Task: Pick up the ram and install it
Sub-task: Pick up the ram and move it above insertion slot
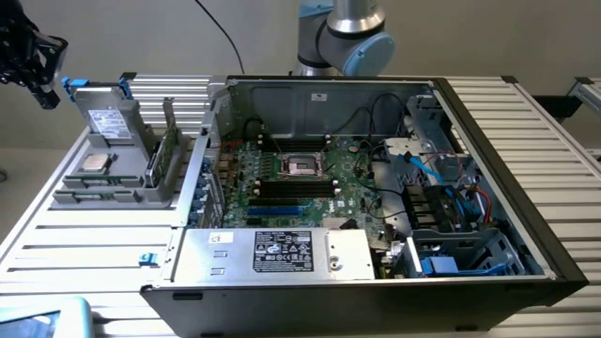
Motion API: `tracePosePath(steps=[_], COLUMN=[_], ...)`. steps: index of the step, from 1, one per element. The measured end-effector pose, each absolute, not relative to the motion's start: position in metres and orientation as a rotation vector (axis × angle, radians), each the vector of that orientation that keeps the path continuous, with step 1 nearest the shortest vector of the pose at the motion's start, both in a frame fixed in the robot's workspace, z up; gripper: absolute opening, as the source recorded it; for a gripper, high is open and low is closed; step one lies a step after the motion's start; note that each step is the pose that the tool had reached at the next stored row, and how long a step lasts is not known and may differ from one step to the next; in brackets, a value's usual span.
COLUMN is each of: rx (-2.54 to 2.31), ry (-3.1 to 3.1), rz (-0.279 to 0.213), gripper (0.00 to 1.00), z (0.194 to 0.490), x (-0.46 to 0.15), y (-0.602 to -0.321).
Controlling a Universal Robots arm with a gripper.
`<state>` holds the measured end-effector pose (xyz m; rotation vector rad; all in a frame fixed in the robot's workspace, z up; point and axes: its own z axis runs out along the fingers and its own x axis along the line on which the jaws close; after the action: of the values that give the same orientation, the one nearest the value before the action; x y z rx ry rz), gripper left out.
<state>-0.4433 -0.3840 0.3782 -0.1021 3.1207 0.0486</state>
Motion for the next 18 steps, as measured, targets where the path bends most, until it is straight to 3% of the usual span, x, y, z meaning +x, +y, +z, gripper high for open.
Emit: tracePosePath(steps=[18], rx=[-0.612], ry=[3.067], rz=[0.052], gripper=[0.11], z=[0.378], x=[-0.4432], y=[-0.384])
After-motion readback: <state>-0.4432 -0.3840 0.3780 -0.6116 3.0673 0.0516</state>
